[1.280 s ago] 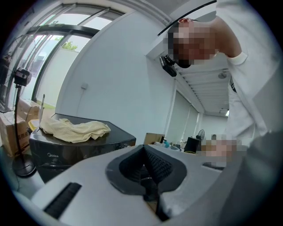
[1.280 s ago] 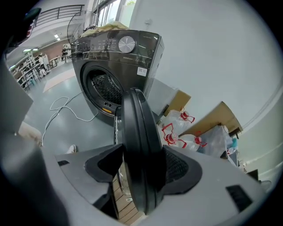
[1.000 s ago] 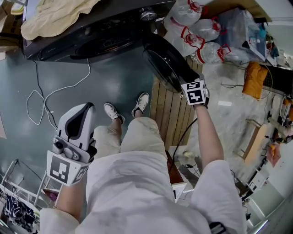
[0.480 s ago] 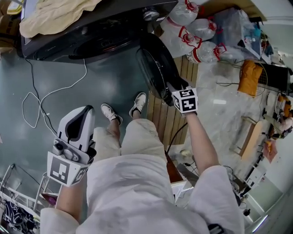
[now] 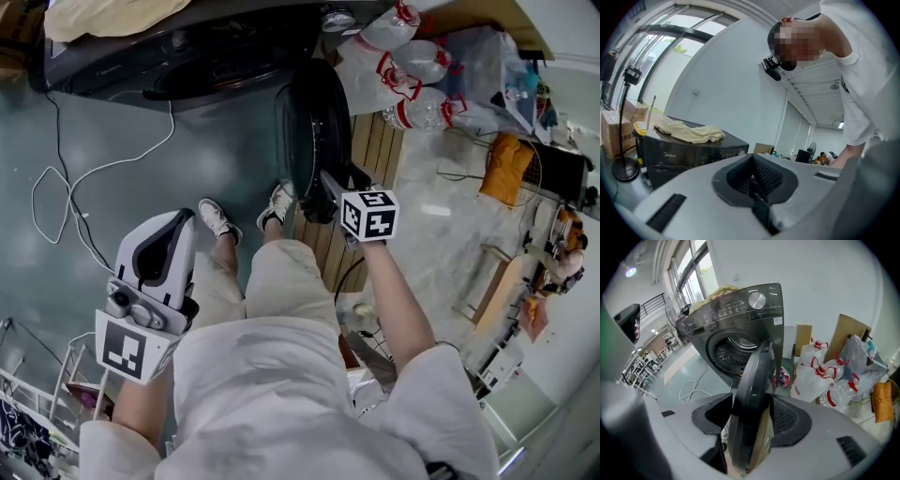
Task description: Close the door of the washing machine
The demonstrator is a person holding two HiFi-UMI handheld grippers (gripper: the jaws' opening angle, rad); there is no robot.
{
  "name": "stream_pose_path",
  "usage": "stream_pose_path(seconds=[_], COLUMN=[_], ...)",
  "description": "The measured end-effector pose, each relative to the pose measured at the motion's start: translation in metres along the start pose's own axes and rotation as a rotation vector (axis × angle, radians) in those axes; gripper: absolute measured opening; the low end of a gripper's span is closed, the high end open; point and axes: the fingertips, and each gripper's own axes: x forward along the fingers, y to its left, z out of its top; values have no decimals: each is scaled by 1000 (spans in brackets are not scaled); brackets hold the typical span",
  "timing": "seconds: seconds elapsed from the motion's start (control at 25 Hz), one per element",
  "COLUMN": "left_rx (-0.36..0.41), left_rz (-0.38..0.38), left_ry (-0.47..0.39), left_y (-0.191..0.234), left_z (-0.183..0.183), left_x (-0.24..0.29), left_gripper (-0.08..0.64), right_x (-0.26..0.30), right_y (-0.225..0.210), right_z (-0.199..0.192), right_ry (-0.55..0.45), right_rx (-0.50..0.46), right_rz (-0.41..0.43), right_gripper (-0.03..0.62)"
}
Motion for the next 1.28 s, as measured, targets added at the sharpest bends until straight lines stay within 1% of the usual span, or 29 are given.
stream_pose_path(seconds=[0.16, 0.4, 0.56, 1.0, 1.28], left_rx=[-2, -17, -22, -33, -43], left_rz=[24, 60, 86, 155, 188], left_ry=[-3, -12, -17, -22, -30], left_y=[7, 17, 23, 39, 50], left_z=[-1, -3, -6, -12, -14], left_x=[-8, -15, -19, -40, -50], left_gripper=[5, 5, 5, 5, 5], right_x=[5, 13, 22, 42, 56], right_y=[19, 49, 67, 113, 133], right_z=[3, 11, 18, 39, 55], right_ry=[4, 20, 25, 22, 12], right_rx=[40, 90, 117, 146, 223], right_rz=[31, 118, 158, 213, 215], right_gripper=[249, 245, 253, 250, 252])
